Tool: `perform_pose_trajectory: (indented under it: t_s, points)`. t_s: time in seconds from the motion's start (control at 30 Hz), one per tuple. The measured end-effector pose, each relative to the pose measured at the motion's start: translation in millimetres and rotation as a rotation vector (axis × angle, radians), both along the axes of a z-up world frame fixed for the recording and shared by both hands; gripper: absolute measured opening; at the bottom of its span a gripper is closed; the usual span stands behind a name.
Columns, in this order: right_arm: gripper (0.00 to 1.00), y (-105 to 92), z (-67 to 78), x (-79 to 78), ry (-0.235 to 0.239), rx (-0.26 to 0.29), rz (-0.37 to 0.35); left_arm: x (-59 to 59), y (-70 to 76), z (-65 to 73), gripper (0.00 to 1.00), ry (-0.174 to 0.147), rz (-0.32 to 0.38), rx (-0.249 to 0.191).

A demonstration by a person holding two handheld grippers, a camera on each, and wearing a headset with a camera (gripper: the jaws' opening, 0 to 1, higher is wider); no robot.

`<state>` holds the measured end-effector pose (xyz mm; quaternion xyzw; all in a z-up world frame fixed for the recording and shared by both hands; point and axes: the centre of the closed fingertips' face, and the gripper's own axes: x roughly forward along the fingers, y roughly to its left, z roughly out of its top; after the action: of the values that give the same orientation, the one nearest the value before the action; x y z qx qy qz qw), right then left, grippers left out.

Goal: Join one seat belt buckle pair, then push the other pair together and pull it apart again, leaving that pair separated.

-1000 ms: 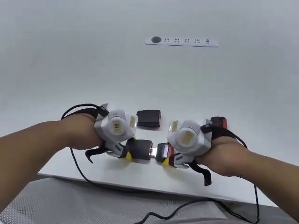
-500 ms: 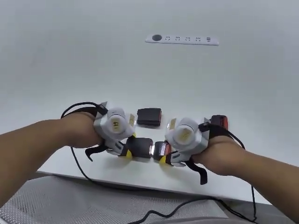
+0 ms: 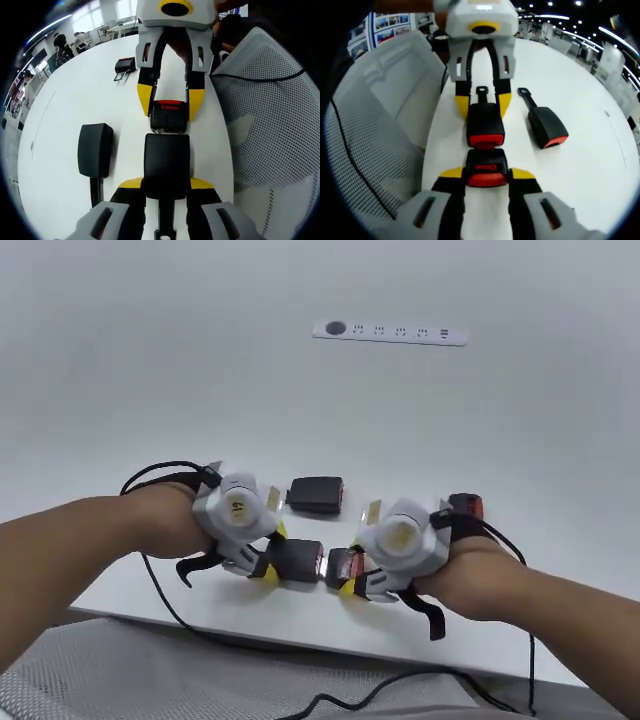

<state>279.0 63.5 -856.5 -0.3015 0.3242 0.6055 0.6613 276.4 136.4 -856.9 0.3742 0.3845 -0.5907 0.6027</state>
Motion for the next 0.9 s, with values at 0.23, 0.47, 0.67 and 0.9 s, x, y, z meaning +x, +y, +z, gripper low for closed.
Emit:
perform_pose_trajectory:
  t_s: [0.23, 0.47, 0.67, 0.9]
  points:
    - [0.31, 3.7, 1.1, 2.1, 0.007, 0.008, 0.001, 1.9, 1.2, -0.6, 0.31, 0.002, 0.004, 0.002]
    - [0.32, 3.7, 2.8, -0.6, 0.005, 0.01, 0.002, 2.3, 1.5, -0.6, 0.32, 0.006, 0.007, 0.008]
    - [0.32, 3.7, 2.8, -0.6, 0.009, 0.015, 0.001, 1.9, 1.3, 0.2, 0.32, 0.006, 0.007, 0.008]
    - [0.32, 3.4, 3.4, -2.2, 0.002, 0.017, 0.002, 1.1, 0.8, 0.9, 0.32, 0.004, 0.001, 0.01]
